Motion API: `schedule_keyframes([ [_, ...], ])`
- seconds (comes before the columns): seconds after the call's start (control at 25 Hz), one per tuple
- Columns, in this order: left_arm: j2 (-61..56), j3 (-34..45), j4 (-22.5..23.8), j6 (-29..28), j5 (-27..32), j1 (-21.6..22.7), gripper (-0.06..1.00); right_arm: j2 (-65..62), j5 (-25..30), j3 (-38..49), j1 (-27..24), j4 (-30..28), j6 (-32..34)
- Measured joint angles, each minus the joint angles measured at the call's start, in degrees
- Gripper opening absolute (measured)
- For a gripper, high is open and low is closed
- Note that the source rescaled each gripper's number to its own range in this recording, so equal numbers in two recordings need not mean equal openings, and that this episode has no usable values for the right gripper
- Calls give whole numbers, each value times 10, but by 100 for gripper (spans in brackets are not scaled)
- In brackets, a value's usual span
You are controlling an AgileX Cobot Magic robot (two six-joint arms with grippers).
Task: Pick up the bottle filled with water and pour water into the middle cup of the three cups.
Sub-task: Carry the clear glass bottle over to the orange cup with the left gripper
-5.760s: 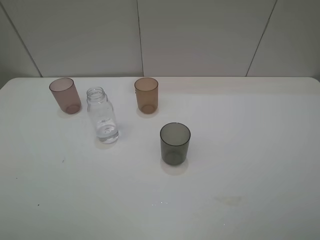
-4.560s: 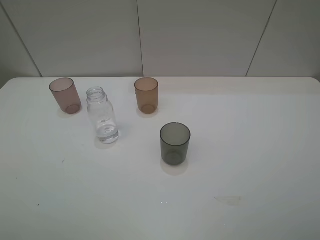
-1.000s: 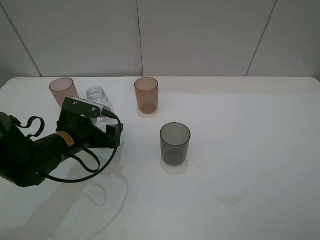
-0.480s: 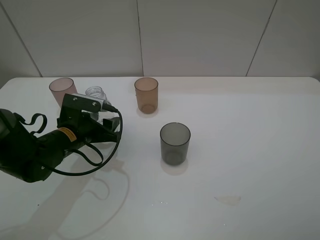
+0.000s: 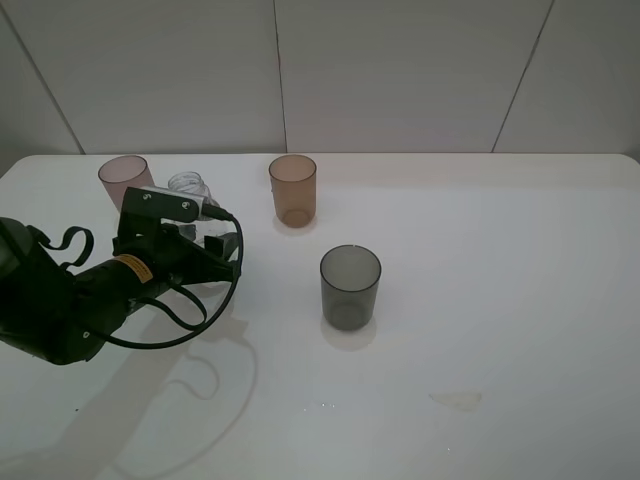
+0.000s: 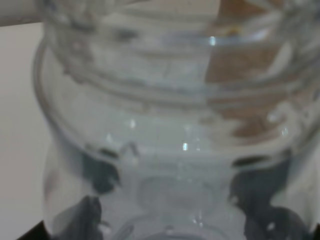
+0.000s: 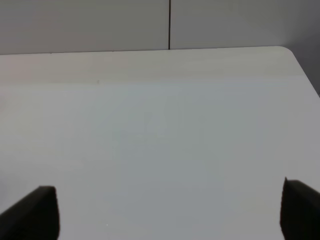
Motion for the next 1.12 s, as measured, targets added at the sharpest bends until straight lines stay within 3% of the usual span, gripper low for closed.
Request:
schedule_keyframes([
  [0.32, -14, 10, 1, 4, 8, 0, 3, 0, 0, 0, 0, 0, 0],
  [0.52, -79, 10, 5, 46, 23, 0, 3, 0, 0, 0, 0, 0, 0],
  [0.6, -108, 3, 9, 66, 55, 0, 3, 0, 0, 0, 0, 0, 0],
  [0.76, -155, -43, 10, 119, 188, 0, 3, 0, 0, 0, 0, 0, 0],
  [1.12, -194, -243, 46, 224, 580, 1, 3, 0, 0, 0, 0, 0, 0],
])
